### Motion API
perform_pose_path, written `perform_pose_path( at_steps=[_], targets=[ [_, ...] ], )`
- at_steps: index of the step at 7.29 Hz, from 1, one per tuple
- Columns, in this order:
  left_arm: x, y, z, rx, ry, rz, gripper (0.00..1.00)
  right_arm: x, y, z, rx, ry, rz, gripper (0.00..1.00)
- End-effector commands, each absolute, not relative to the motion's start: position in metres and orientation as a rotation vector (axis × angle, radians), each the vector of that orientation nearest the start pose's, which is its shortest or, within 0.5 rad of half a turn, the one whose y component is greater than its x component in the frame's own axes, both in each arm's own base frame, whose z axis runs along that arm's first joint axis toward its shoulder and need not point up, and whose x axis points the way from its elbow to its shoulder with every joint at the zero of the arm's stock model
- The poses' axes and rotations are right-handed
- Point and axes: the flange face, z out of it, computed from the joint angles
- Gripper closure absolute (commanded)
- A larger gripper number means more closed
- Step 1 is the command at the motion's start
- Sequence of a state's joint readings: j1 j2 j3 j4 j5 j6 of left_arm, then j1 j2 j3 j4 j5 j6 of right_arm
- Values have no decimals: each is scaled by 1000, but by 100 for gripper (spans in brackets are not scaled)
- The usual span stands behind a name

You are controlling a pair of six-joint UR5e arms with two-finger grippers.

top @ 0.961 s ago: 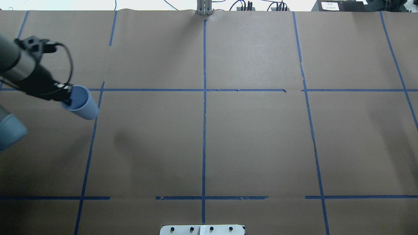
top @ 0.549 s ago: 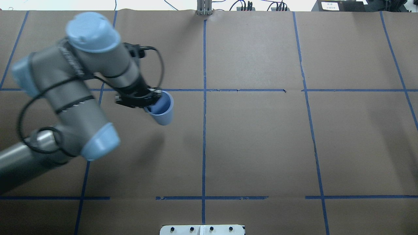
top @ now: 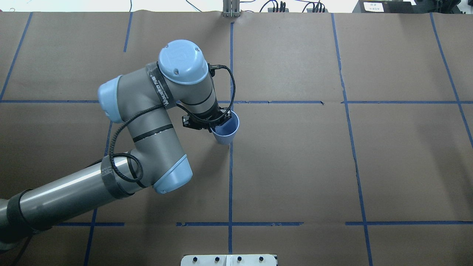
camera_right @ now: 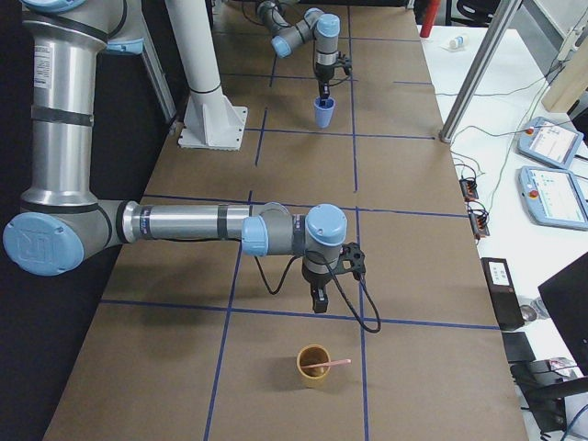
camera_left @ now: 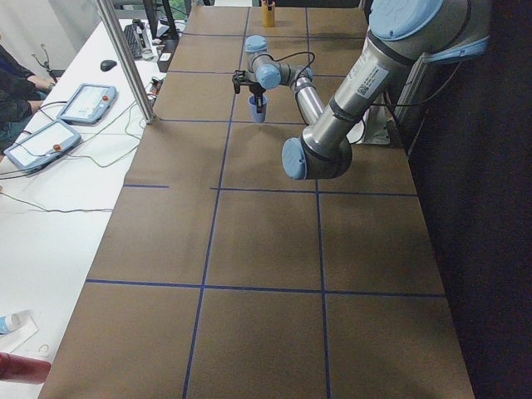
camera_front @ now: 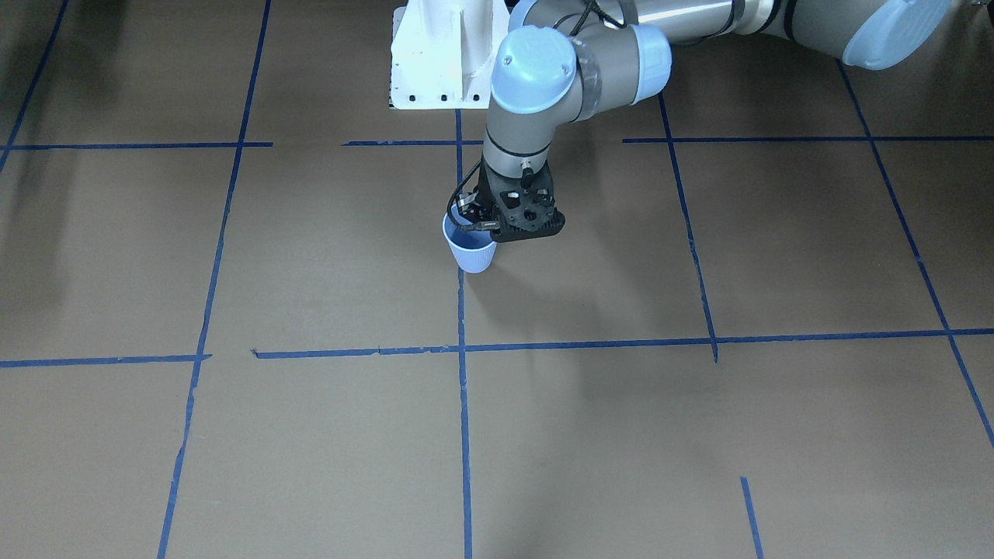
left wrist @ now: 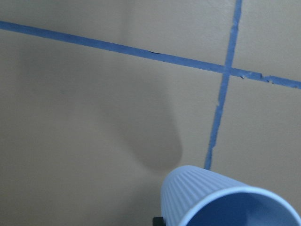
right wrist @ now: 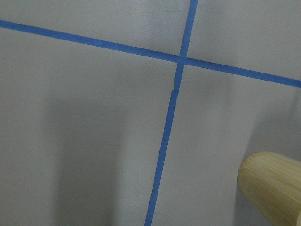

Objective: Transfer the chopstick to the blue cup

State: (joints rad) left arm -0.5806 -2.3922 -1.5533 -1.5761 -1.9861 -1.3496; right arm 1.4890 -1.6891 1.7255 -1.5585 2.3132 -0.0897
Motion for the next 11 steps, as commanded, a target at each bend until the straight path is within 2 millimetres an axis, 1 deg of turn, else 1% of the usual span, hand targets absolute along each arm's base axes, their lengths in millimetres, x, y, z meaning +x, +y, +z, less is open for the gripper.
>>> perform_pose_path(
  at_steps=[1, 2, 3, 4, 5, 6, 7, 8, 9, 10, 11],
  targets=[
    [571, -466, 170, -45, 895, -145, 99, 30, -450, 638, 51, -743, -181, 0],
    [572, -464, 169, -45, 897, -140, 93, 30, -450, 639, 50, -743, -181, 0],
    [573, -463, 169, -47, 898, -138, 80, 30, -450, 639, 50, -743, -181, 0],
    [573, -463, 170, -46, 896, -136, 34, 30, -450, 638, 51, -743, -181, 0],
    [571, -462, 167, -39, 901, -131, 0, 30, -450, 636, 54, -743, -181, 0],
    [567, -462, 162, -35, 909, -128, 0, 29, -452, 630, 58, -744, -163, 0],
    [544, -466, 153, -12, 921, -92, 0, 29, -456, 626, 61, -744, -153, 0],
    [508, -475, 159, -31, 904, -45, 0, 29, -458, 624, 65, -743, -149, 0],
    [446, -481, 188, -10, 897, 35, 0, 29, -459, 623, 66, -743, -148, 0],
    [381, -498, 224, 23, 884, 109, 0, 29, -459, 623, 66, -743, -150, 0],
    [326, -524, 270, 58, 858, 171, 0, 30, -458, 624, 67, -743, -148, 0]
  ],
)
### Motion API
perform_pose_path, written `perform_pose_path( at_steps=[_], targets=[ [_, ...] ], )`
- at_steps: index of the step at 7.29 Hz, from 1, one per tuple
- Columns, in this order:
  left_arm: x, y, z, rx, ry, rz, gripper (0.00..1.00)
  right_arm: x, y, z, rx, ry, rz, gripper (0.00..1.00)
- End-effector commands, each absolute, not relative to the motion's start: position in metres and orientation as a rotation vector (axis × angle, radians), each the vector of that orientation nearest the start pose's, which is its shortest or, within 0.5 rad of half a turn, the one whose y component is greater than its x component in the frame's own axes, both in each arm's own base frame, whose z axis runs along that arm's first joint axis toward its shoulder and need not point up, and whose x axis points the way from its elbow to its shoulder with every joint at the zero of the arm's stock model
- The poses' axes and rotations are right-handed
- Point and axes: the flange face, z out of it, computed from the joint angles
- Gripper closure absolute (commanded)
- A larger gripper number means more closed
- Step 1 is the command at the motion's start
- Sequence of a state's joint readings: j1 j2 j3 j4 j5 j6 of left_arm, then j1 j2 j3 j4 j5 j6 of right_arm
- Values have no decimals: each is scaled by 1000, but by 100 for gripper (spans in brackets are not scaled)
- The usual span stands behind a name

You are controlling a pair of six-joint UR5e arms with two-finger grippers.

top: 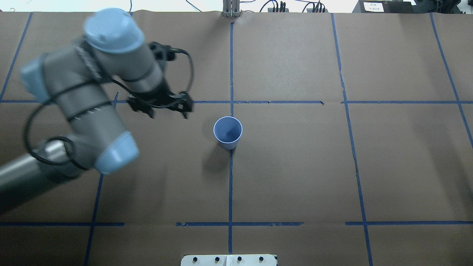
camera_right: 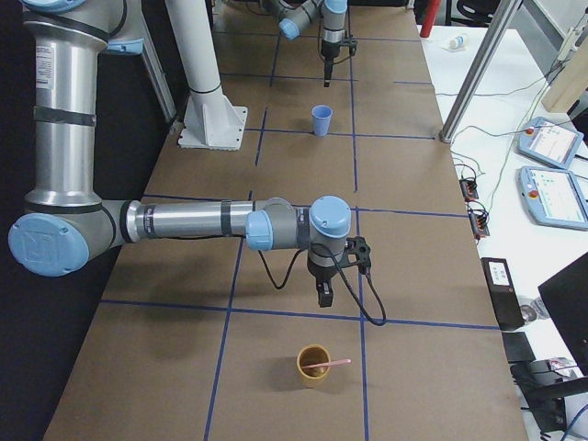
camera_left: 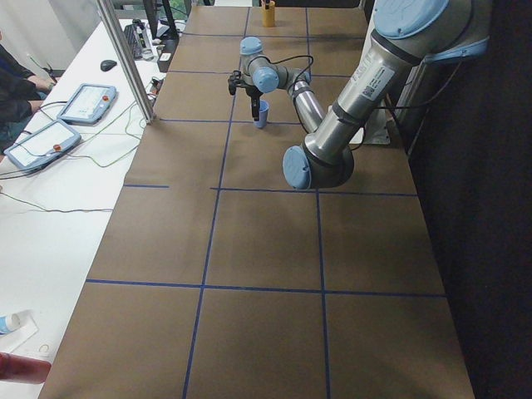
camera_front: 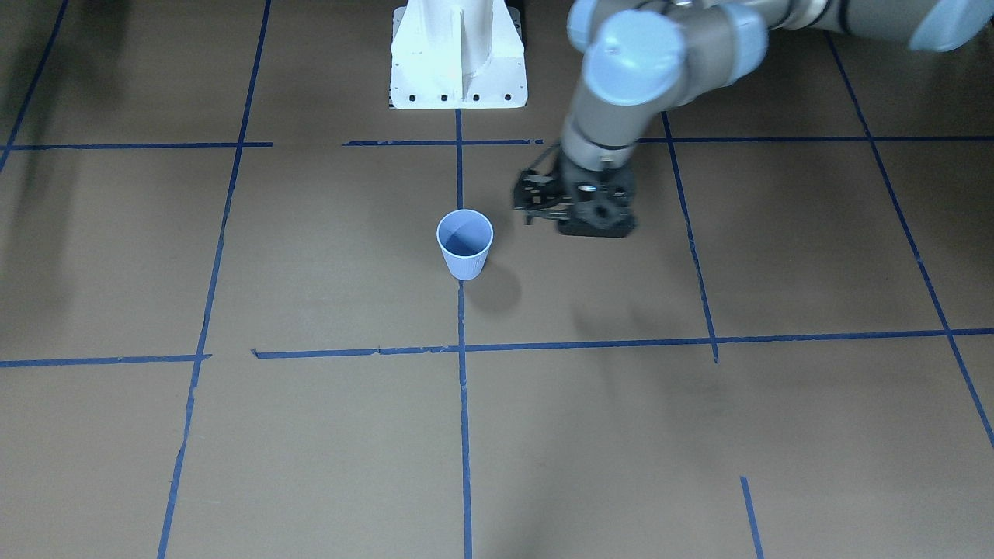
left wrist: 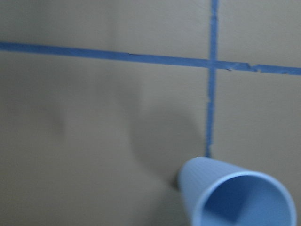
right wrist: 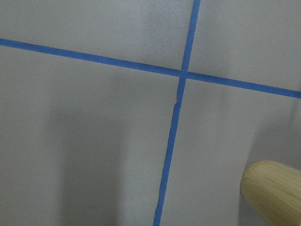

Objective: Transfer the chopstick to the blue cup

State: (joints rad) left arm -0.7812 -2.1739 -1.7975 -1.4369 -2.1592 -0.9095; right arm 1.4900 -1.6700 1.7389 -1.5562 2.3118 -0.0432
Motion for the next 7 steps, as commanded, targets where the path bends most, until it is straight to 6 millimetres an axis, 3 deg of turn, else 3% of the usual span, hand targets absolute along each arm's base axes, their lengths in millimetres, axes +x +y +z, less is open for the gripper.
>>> perform_pose_path(
  at_steps=[1, 2, 3, 4, 5, 6, 7],
  targets=[
    [256, -550, 324, 97, 831, 240, 0, 31, -453, 630, 80, -742, -154, 0],
    [182, -563, 386, 104, 821, 274, 0, 40, -440, 639, 87, -743, -132, 0],
    [125, -566, 444, 87, 794, 266, 0, 52, -435, 644, 88, -740, -103, 0],
    [74, -552, 509, 46, 772, 235, 0, 56, -431, 649, 81, -739, -89, 0],
    [35, -534, 544, 42, 764, 231, 0, 58, -426, 654, 73, -739, -82, 0],
    [10, -503, 579, 6, 801, 186, 0, 64, -414, 663, 59, -737, -65, 0],
    [8, -492, 589, 29, 820, 187, 0, 75, -408, 664, 55, -734, -11, 0]
  ],
)
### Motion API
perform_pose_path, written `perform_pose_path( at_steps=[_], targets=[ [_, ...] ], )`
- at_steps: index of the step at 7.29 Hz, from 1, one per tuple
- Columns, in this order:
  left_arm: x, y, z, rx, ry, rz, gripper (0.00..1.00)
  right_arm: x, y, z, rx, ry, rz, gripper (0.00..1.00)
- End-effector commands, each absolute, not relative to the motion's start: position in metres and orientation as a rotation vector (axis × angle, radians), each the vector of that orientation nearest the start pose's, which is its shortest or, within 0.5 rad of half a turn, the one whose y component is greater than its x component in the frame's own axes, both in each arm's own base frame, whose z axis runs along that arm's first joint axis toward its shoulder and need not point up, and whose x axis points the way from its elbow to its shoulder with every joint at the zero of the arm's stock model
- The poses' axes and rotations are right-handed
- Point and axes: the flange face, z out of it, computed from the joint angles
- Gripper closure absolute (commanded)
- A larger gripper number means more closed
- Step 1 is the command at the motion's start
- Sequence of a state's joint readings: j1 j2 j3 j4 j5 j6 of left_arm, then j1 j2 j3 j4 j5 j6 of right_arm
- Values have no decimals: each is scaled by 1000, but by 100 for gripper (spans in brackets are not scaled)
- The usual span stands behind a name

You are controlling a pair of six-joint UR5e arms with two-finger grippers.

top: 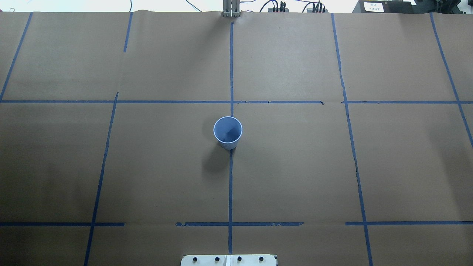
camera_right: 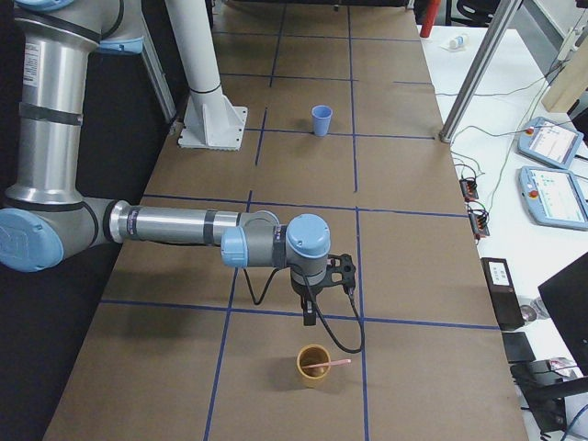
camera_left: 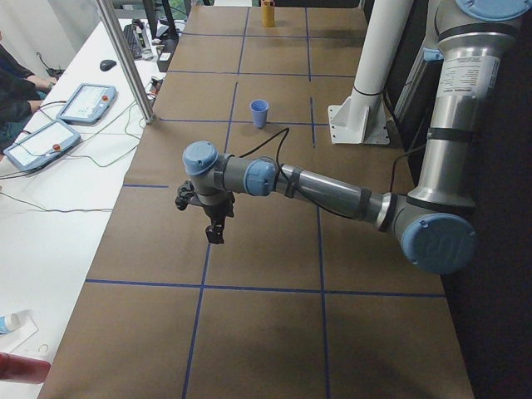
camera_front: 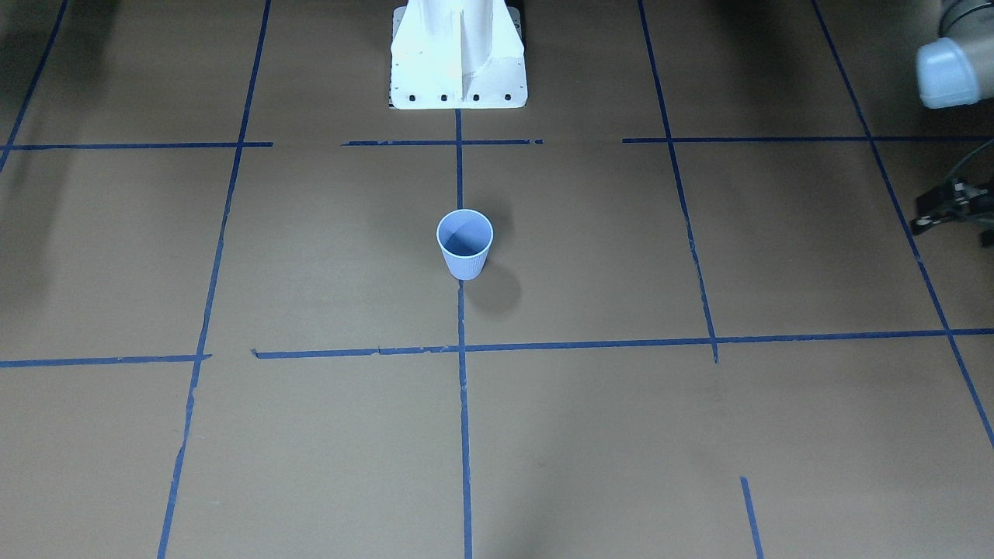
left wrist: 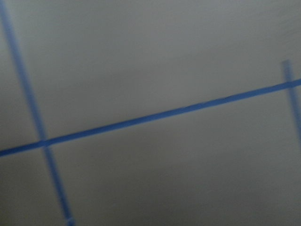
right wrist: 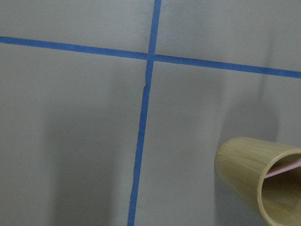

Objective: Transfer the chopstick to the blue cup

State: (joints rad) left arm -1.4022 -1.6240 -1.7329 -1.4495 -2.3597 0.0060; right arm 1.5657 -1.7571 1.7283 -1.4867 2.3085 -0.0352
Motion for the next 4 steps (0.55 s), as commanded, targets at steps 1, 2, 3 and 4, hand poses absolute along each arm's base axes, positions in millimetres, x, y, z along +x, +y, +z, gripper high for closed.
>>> perform_pose_path(
  at_steps=[1, 2, 3, 4],
  targets=[
    [8, -492, 590, 37, 820, 187, 0, 89, -406, 664, 55, -731, 60, 0],
    [8, -492, 587, 42, 821, 188, 0, 95, -408, 667, 82, -707, 135, 0],
    [8, -492, 587, 43, 821, 187, 0, 99, -409, 678, 146, -671, 270, 0],
    [8, -492, 582, 49, 820, 181, 0, 101, -410, 694, 205, -662, 325, 0]
  ],
)
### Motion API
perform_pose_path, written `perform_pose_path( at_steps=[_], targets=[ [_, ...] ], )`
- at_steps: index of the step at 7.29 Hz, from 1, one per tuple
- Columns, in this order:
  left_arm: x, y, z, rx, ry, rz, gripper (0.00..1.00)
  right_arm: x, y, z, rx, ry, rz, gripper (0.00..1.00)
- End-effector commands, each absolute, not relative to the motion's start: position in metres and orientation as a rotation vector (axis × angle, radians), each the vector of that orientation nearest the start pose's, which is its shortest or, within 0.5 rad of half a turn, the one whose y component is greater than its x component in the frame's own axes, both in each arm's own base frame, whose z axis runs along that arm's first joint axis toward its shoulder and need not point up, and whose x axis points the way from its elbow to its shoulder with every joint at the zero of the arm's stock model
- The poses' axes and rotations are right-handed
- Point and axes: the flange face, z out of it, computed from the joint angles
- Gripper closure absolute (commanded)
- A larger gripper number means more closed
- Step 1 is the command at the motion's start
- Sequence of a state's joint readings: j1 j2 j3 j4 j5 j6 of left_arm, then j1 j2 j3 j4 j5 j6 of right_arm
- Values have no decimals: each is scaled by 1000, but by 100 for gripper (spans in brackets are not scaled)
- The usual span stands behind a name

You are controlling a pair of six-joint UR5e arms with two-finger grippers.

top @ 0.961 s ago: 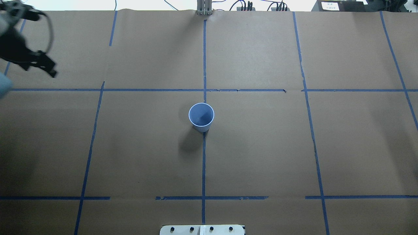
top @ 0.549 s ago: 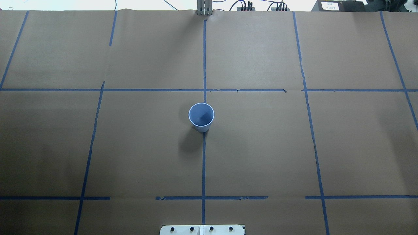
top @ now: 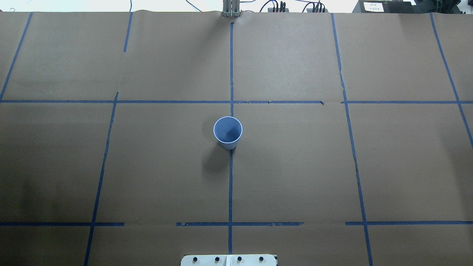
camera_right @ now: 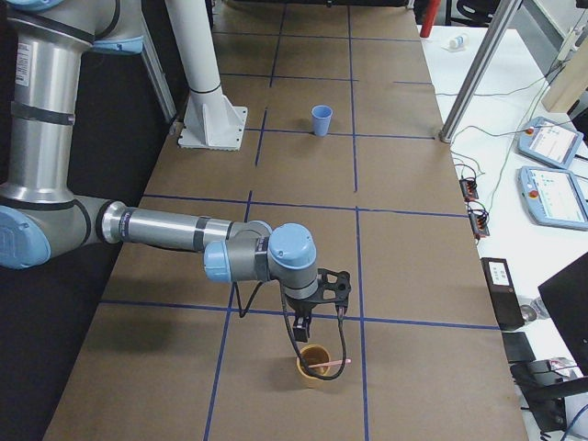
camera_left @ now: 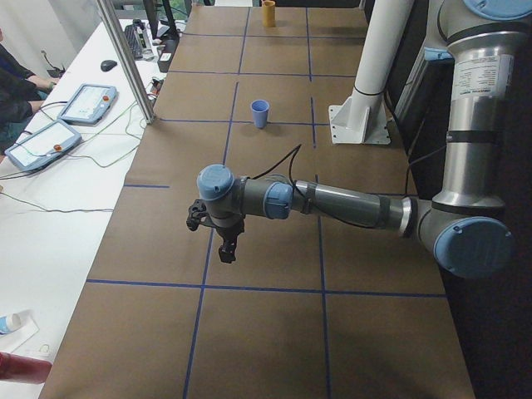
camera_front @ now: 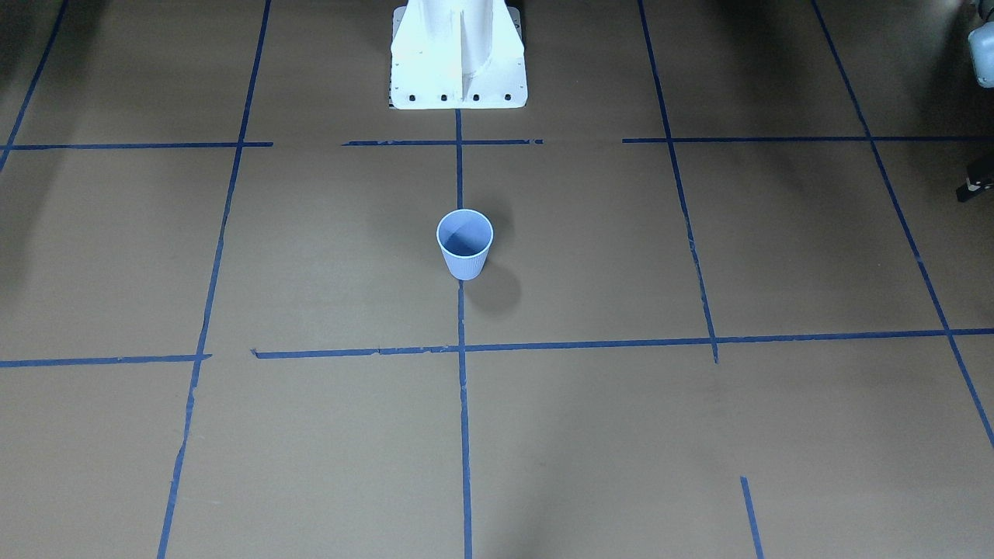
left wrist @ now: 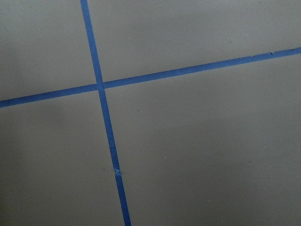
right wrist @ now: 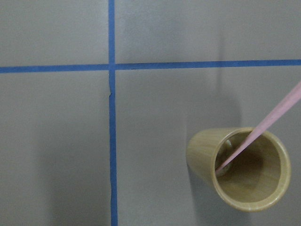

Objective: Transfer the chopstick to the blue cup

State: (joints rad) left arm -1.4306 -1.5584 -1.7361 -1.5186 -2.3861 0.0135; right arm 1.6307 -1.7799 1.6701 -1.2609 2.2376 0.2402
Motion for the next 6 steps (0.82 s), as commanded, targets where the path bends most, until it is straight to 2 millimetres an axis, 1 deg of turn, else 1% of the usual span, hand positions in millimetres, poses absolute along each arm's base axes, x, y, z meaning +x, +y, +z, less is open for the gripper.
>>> perform_pose_path(
  at_steps=[1, 2, 3, 5, 6],
  targets=[
    [9, -492, 580, 40, 822, 154, 0, 103, -410, 722, 234, -648, 323, 0],
    [8, -492, 578, 41, 822, 149, 0, 103, -409, 736, 244, -645, 323, 0],
    [8, -492, 578, 41, 822, 149, 0, 104, -409, 742, 240, -625, 328, 0],
    [8, -492, 580, 38, 821, 148, 0, 105, -425, 743, 244, -620, 326, 2],
    [8, -492, 579, 40, 819, 149, 0, 106, -438, 744, 247, -621, 326, 3]
  ],
)
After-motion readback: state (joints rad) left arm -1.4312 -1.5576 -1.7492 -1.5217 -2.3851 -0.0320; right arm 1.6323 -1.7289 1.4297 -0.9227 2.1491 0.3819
